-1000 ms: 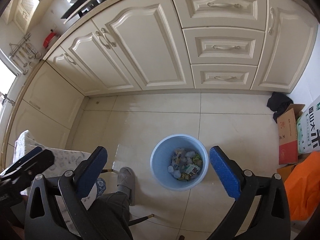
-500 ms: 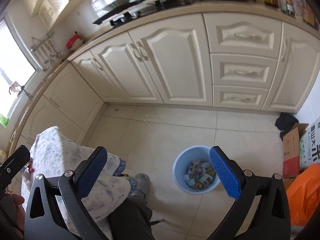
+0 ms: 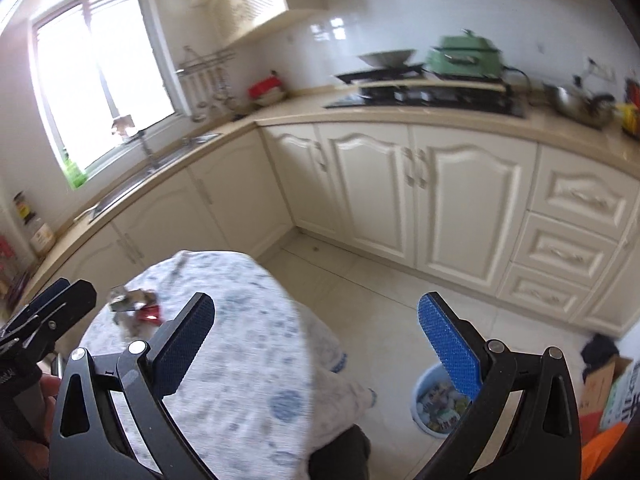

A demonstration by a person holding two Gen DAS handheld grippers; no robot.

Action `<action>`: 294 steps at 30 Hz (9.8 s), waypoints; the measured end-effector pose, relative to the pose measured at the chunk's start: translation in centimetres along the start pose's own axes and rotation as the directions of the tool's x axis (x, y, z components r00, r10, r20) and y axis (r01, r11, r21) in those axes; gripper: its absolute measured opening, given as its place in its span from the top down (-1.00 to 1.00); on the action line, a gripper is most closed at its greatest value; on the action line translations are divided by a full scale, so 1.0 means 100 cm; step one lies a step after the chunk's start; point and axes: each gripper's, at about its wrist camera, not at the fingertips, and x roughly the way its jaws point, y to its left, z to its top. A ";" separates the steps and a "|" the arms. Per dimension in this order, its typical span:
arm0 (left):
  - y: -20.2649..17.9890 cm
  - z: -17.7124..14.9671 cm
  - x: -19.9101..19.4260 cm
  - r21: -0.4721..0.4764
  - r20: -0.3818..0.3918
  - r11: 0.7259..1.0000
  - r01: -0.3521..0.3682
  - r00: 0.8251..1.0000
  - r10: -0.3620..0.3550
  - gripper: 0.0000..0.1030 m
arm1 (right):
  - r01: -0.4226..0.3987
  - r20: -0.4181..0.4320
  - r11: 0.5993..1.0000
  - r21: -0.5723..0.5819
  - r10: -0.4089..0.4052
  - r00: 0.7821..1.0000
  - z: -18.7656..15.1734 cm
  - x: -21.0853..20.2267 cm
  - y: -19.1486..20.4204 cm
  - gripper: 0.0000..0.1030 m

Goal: Collect trash
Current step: 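Return both tools to the table above the remaining trash, then grasp the clear plastic wrap with the right tool while the left tool grasps a white cup, then carry the plastic wrap and white cup over the blue bin, then open both tools to drop the plastic wrap and cup into the bin, then return both tools to the table above the remaining trash, then grasp the red wrapper with the right tool while the left tool grasps the juice carton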

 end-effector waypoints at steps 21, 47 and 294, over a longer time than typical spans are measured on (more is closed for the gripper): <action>0.131 -0.074 -0.169 -0.198 0.059 0.932 -0.304 0.945 0.321 -0.98 | -0.232 -0.027 0.919 -0.317 0.236 0.971 -0.019 0.014 0.189 -1.00; 0.248 -0.065 -0.020 -0.297 -0.168 0.871 -0.392 0.919 0.356 -0.98 | -0.417 -0.441 0.816 -0.401 0.227 0.868 -0.102 0.217 0.310 -0.78; 0.275 -0.030 0.259 0.103 -0.211 0.962 -0.252 0.940 0.268 -0.99 | -0.526 -0.496 0.717 -0.457 0.285 0.820 -0.083 0.266 0.249 0.73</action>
